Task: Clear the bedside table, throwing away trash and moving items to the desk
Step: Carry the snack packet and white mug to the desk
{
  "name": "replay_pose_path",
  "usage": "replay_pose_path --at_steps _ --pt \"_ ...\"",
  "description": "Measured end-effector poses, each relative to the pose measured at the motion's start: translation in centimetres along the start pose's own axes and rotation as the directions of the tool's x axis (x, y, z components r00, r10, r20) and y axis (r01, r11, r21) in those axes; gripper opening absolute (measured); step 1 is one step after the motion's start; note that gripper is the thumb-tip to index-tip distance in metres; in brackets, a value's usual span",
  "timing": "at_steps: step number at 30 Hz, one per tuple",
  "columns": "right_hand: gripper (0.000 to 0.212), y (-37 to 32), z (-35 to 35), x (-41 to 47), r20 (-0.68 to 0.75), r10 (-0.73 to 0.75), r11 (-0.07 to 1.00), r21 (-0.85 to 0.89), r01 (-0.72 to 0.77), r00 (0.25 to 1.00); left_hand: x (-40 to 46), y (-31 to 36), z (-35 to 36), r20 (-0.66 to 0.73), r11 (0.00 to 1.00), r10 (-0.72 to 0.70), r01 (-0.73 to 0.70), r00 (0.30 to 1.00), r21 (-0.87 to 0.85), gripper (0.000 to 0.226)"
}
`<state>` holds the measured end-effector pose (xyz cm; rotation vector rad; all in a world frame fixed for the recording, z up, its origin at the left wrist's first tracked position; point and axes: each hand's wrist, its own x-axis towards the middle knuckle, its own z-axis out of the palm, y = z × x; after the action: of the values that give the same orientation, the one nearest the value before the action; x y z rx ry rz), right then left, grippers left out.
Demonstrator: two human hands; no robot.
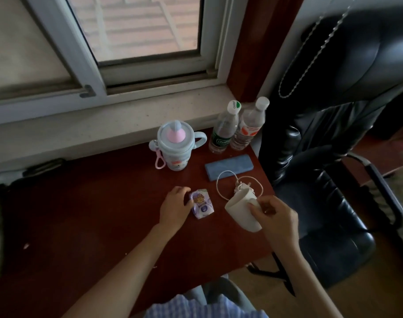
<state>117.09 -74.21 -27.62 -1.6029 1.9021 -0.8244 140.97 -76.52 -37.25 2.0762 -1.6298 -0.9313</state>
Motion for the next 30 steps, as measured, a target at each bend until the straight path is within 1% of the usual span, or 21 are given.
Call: replay_pose_path --at_steps 3,6,9,12,14,16,19,21,23,26,30 --pt "0.012 -0.8 0.8 0.5 0.053 -0.005 1.0 0.028 0.004 0.999 -1.6 -1.5 -0.7 -0.043 0.997 -0.012 0.015 0.999 0.07 0.043" --pt "0.01 -1.8 2.0 0.9 0.133 -0.063 0.998 0.032 0.059 0.989 -3.8 -3.3 -1.4 -0.116 0.989 -0.024 0.041 0.993 0.146 0.048" --pt "0.007 -3.1 3.8 1.4 0.208 -0.1 0.994 0.061 0.089 0.973 -6.0 -5.5 -2.0 -0.172 0.966 -0.063 0.104 0.983 0.238 0.054" --pt "0.009 -4.8 6.1 1.5 0.261 -0.147 0.988 0.092 0.127 0.954 -8.1 -7.8 -2.5 -0.187 0.922 -0.128 0.186 0.974 0.338 0.061" --pt "0.011 -6.0 7.8 1.4 0.301 -0.177 0.983 0.106 0.152 0.937 -9.3 -9.2 -2.7 -0.187 0.886 -0.151 0.216 0.971 0.41 0.065" --pt "0.012 -7.1 9.5 1.3 0.341 -0.176 0.983 0.101 0.15 0.924 -10.1 -10.4 -3.0 -0.191 0.858 -0.165 0.236 0.968 0.456 0.067" --pt "0.012 -8.8 12.3 1.2 0.389 -0.159 0.987 0.088 0.135 0.908 -10.7 -12.0 -3.3 -0.185 0.838 -0.21 0.274 0.96 0.471 0.069" --pt "0.011 -10.0 14.1 1.3 0.411 -0.165 0.986 0.1 0.135 0.896 -11.0 -13.0 -3.3 -0.162 0.846 -0.225 0.275 0.961 0.456 0.07" --pt "0.011 -11.3 16.0 1.3 0.421 -0.185 0.982 0.106 0.154 0.888 -11.2 -13.6 -3.2 -0.14 0.862 -0.214 0.255 0.967 0.439 0.07" --pt "0.015 -13.2 18.8 1.8 0.435 -0.19 0.981 0.106 0.16 0.88 -11.4 -14.0 -3.3 -0.144 0.871 -0.187 0.232 0.972 0.434 0.07" --pt "0.015 -15.5 21.9 2.7 0.404 -0.201 0.98 0.098 0.176 0.892 -11.4 -14.3 -3.0 -0.155 0.875 -0.181 0.231 0.971 0.425 0.069"
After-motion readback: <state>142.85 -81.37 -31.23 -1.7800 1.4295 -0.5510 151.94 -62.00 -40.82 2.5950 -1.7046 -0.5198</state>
